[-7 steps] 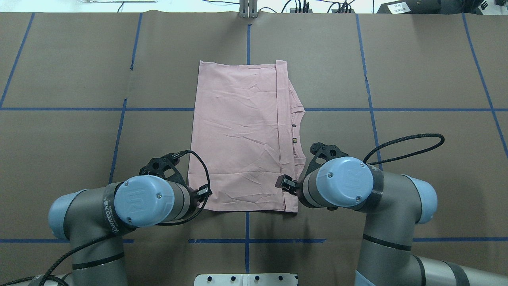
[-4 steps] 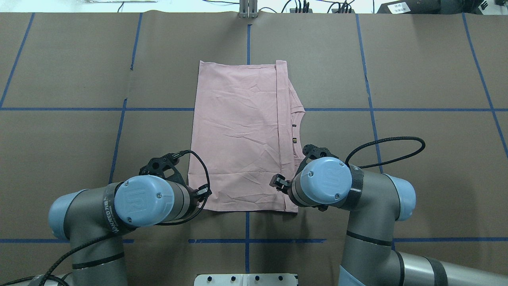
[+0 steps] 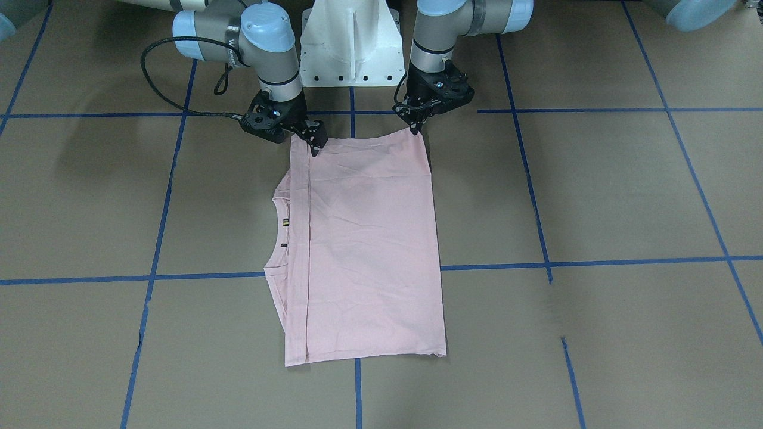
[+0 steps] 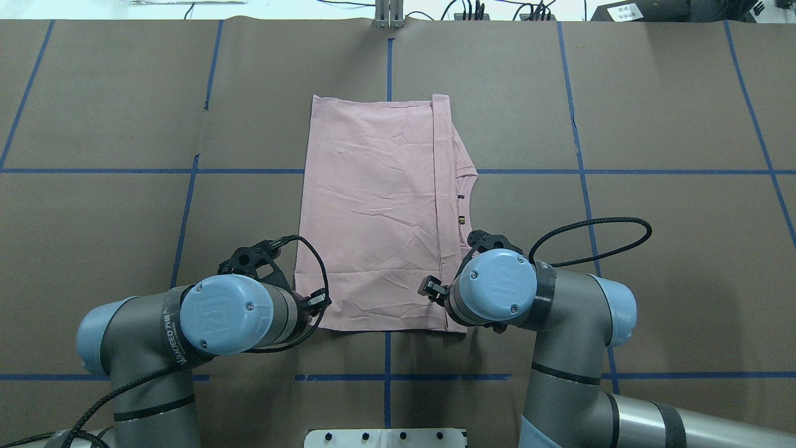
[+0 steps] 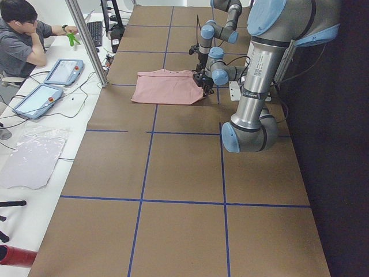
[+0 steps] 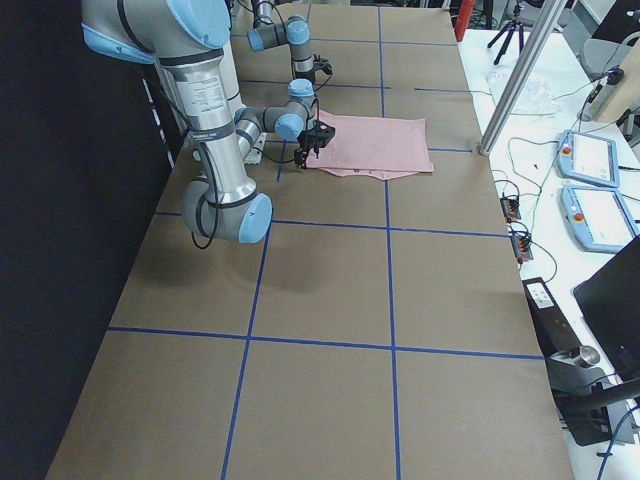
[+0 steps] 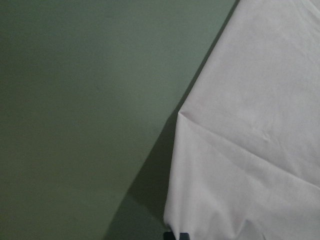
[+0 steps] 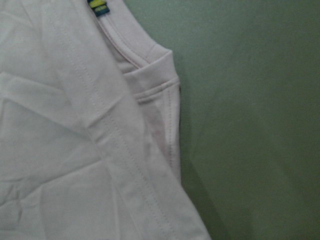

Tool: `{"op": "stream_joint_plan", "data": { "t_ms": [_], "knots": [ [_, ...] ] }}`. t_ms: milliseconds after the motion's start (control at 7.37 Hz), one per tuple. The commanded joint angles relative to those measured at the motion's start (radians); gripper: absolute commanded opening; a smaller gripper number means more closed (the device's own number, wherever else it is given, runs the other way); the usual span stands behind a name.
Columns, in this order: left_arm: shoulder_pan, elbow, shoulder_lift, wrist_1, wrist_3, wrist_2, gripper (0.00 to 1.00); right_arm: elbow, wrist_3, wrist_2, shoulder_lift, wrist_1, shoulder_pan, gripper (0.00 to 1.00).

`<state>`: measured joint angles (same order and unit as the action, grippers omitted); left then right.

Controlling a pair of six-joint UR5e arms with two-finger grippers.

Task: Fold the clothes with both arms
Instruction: 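Grasp the two near corners of the shirt with both grippers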

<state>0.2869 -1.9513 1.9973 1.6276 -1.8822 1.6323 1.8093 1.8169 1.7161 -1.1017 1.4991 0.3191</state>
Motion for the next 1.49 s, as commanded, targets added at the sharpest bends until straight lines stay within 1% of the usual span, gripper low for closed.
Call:
{"op": "stream_joint_plan", "data": {
  "t_ms": [0,136,272,407,543,679,815,1086,1358],
  "knots": [
    [0.000,-0.001,0.000,0.000,0.000,0.000,0.00,-0.025,0.001,-0.001,0.011,0.000,-0.014,0.97],
    [0.000,-0.001,0.000,0.000,0.000,0.000,0.00,-0.028,0.001,-0.001,0.011,0.000,-0.017,0.90],
    [0.000,-0.001,0.000,0.000,0.000,0.000,0.00,-0.025,-0.001,-0.001,0.013,0.000,-0.015,0.67],
    [0.000,-0.001,0.000,0.000,0.000,0.000,0.00,-0.022,-0.001,0.000,0.010,0.000,-0.015,0.42],
    [0.000,-0.001,0.000,0.000,0.000,0.000,0.00,-0.021,-0.002,0.000,0.010,0.001,-0.015,0.21],
    [0.000,0.003,0.000,0.000,0.000,0.000,0.00,-0.019,-0.004,0.000,0.011,0.001,-0.015,0.06],
    [0.000,0.005,0.000,0.000,0.000,0.000,0.00,-0.016,-0.005,0.000,0.011,0.001,-0.015,0.00],
    [-0.002,0.006,0.000,0.000,0.002,0.000,0.00,-0.012,-0.007,0.000,0.013,0.001,-0.015,0.00],
    [-0.003,-0.009,-0.002,0.000,0.008,0.001,0.00,0.033,-0.001,-0.003,0.010,0.001,-0.009,0.00]
  ]
}}
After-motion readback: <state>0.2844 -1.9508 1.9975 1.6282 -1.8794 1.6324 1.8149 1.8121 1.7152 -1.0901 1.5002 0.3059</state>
